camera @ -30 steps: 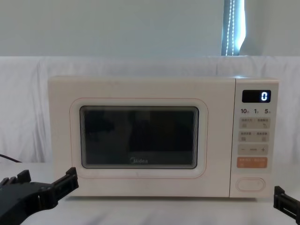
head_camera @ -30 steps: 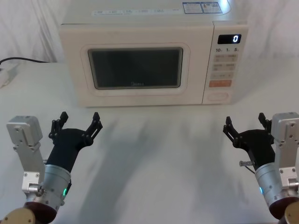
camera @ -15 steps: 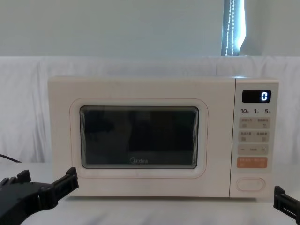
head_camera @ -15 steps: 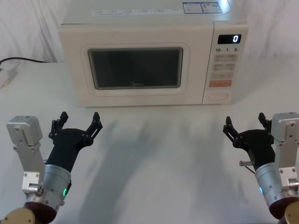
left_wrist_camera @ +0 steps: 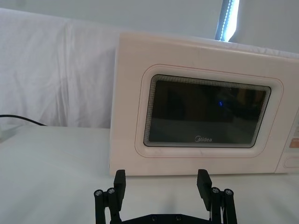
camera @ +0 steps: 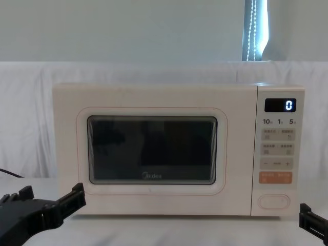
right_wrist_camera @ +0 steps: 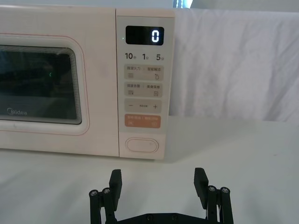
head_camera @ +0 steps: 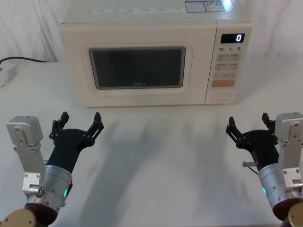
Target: Press the button to open the microwave door with one hand; close the microwave door with the other hand.
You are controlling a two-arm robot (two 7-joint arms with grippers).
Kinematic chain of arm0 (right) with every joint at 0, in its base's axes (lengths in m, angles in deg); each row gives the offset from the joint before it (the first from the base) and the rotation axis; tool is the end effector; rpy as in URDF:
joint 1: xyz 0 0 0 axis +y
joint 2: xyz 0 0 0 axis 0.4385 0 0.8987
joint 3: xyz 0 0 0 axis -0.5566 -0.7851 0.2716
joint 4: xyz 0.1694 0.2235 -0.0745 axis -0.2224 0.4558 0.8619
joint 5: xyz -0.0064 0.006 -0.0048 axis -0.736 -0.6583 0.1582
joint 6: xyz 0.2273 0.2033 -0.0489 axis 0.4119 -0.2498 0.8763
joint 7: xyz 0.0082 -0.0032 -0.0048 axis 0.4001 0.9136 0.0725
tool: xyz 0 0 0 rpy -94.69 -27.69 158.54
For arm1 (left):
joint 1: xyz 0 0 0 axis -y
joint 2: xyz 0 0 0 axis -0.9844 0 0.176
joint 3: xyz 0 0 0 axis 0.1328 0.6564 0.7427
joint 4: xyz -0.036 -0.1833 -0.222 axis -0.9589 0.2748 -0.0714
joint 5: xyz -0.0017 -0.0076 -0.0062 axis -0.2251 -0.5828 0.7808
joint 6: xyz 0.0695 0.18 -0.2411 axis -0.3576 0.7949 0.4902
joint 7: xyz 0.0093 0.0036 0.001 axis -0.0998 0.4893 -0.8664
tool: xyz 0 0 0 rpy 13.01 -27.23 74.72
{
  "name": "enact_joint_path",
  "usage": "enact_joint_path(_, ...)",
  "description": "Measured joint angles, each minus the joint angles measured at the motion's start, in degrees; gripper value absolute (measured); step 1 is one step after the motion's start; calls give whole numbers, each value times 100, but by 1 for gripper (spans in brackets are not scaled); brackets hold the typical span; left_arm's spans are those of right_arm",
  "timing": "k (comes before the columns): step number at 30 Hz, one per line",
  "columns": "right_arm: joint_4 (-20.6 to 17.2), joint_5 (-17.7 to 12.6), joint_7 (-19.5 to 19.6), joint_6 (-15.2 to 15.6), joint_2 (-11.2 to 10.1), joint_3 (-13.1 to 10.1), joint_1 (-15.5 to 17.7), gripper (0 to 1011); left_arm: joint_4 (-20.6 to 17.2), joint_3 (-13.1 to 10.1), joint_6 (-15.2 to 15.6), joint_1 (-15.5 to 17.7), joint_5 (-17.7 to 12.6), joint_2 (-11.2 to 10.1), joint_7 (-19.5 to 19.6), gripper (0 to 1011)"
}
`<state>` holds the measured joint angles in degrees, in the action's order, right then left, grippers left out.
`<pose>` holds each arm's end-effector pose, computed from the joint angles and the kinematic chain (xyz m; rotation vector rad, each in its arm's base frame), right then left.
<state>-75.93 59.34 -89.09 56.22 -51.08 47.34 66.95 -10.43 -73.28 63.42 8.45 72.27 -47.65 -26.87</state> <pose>0.3119 0.0305 -0.3144 0.0220 -0.0668 -1.4881 0.3190 0.0079 -0.3050 -0.1691 0.0285 1.3585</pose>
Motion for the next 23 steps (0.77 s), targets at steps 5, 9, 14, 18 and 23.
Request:
enact_joint_path(5, 0, 0, 0, 0, 0, 0, 0, 1002, 0, 0, 0, 0, 0, 0, 0, 1001)
enact_joint_path(9, 0, 0, 0, 0, 0, 0, 0, 1002, 0, 0, 0, 0, 0, 0, 0, 1001)
enact_joint_path(14, 0, 0, 0, 0, 0, 0, 0, 1002, 0, 0, 0, 0, 0, 0, 0, 1001)
enact_joint_path(18, 0, 0, 0, 0, 0, 0, 0, 1002, 0, 0, 0, 0, 0, 0, 0, 1001)
enact_joint_path(23, 0, 0, 0, 0, 0, 0, 0, 1002, 0, 0, 0, 0, 0, 0, 0, 1001)
